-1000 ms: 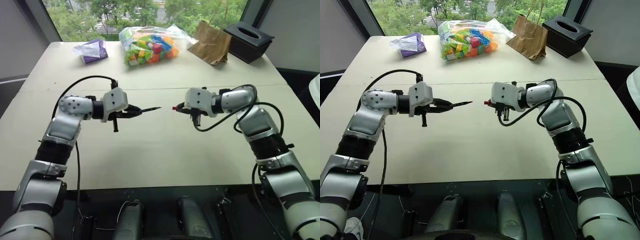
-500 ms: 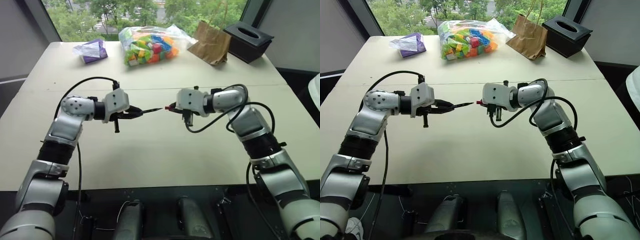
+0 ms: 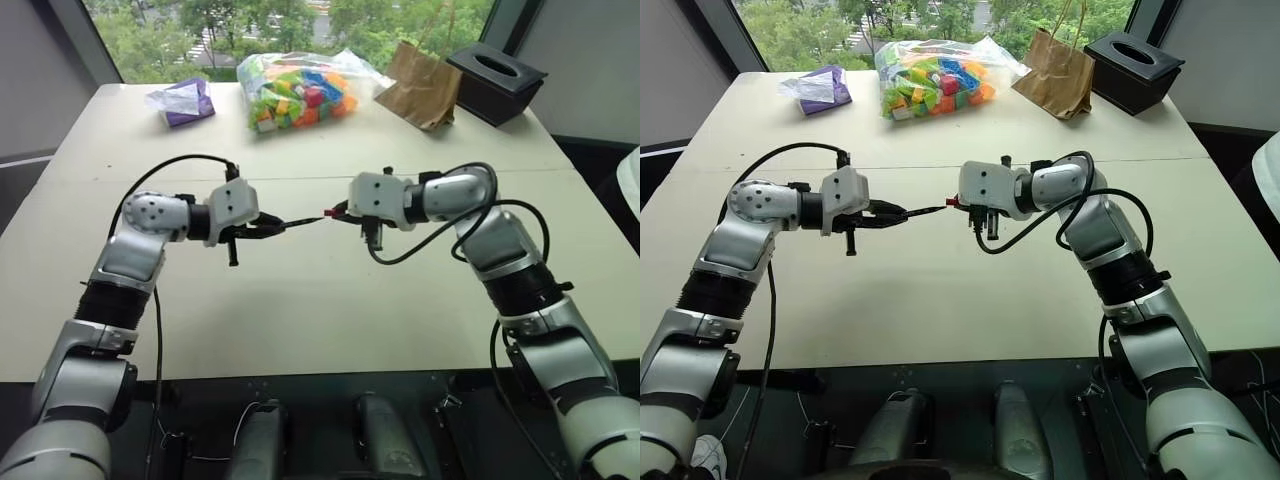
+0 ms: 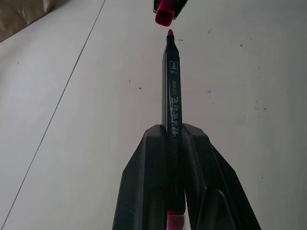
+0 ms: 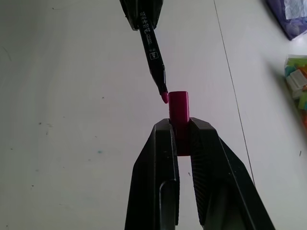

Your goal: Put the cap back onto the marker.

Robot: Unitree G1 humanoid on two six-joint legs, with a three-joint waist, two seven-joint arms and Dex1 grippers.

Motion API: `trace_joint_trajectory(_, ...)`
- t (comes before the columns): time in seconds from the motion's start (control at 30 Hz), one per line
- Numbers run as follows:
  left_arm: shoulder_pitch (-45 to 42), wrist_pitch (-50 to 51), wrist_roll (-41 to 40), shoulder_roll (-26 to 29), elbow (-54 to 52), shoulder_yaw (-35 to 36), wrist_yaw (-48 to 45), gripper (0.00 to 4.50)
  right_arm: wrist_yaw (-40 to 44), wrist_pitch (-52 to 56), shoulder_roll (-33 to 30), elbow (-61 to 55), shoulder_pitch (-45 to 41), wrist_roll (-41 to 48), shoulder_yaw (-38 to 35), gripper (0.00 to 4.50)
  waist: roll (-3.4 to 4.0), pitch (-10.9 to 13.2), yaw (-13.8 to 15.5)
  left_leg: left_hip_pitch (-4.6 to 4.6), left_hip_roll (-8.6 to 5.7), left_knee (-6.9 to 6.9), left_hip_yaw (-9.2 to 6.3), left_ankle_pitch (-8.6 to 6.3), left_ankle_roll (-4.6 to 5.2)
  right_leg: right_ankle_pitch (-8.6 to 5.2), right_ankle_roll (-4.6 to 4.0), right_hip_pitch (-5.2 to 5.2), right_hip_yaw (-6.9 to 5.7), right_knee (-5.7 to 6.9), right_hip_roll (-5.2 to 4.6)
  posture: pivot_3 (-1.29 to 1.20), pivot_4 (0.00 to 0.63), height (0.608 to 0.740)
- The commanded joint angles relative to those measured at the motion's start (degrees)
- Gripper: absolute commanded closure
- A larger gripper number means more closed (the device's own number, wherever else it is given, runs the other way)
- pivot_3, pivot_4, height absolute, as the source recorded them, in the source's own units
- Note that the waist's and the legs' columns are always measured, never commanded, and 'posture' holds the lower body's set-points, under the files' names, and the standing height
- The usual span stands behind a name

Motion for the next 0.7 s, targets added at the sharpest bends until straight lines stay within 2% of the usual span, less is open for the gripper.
trace_joint_trajectory(0.03, -2.3, -0.9, -0.1, 0.0, -0.7, 0.9, -0.1, 4.47, 0.3, 0.2, -0.1, -2.9, -0.4, 0.9, 0.0, 4.47, 0.00, 0.0, 0.0, 0.00, 0.00, 0.00, 0.00, 0.00, 0.00, 0.00, 0.00, 0.00, 0.00, 0.00, 0.00, 0.00, 0.150, 0.740)
trace_joint_trajectory(0.7, -1.9, 0.2, 0.0, 0.9, -2.1, 0.9, -1.1, 4.47, -1.7, -4.6, -1.8, 2.4, -1.5, -2.6, 1.0, 4.47, 0.00, 0.0, 0.0, 0.00, 0.00, 0.00, 0.00, 0.00, 0.00, 0.00, 0.00, 0.00, 0.00, 0.00, 0.00, 0.00, 0.150, 0.740)
